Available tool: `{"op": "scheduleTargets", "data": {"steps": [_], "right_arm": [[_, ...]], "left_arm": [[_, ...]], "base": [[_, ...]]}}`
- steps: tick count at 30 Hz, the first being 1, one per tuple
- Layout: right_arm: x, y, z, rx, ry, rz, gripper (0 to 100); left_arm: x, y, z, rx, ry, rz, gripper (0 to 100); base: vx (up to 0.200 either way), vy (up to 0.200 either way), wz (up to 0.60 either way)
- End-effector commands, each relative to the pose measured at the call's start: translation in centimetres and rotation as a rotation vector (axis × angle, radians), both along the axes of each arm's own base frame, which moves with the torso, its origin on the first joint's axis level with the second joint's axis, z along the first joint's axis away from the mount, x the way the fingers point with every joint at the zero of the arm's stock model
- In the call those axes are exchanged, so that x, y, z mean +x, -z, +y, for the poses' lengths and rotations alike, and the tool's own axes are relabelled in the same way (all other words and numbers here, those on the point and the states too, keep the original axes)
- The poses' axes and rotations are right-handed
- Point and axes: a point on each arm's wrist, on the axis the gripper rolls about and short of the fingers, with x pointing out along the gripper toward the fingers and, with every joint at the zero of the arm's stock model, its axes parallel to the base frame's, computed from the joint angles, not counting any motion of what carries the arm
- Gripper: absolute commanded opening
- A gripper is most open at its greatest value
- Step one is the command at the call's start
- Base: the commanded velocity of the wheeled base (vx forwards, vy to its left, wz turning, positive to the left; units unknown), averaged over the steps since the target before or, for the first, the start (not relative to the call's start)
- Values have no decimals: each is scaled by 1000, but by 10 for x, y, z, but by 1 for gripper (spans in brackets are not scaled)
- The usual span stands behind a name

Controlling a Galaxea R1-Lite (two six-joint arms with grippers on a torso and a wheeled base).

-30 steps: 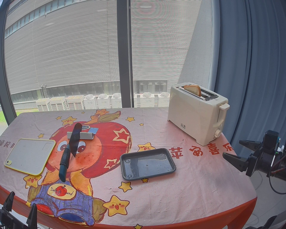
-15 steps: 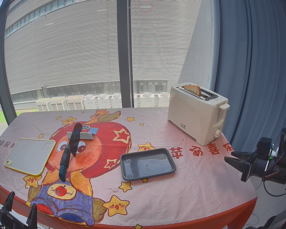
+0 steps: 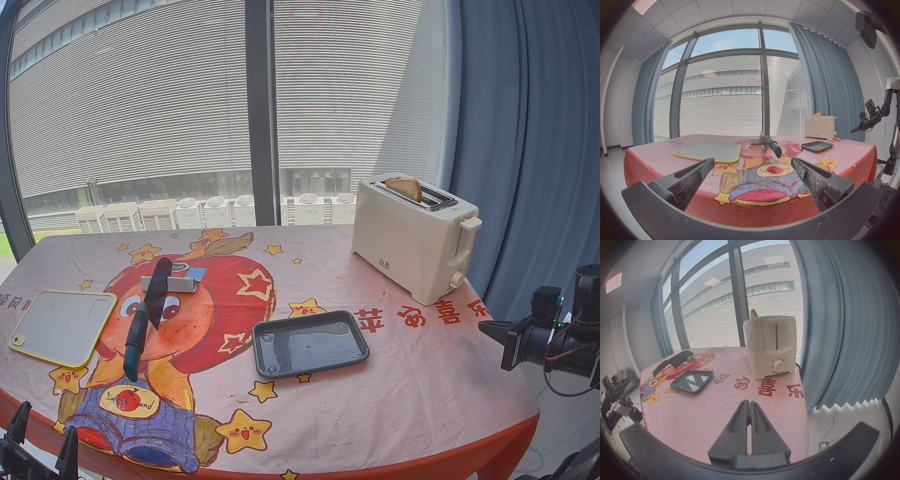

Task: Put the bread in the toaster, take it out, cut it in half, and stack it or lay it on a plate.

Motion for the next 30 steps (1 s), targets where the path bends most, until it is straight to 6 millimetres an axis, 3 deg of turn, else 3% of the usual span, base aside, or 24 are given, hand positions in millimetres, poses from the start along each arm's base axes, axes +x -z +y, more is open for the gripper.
{"op": "scheduleTargets", "data": {"steps": [1,30], "right_arm": [[13,13,0,-20,22,63,0],[37,20,-6,-37,68,100,0]], "left_arm": [[0,5,0,-1,0,1,100],[0,5,0,0,-2,1,100]], "base": [[0,0,0],[0,0,0]]}}
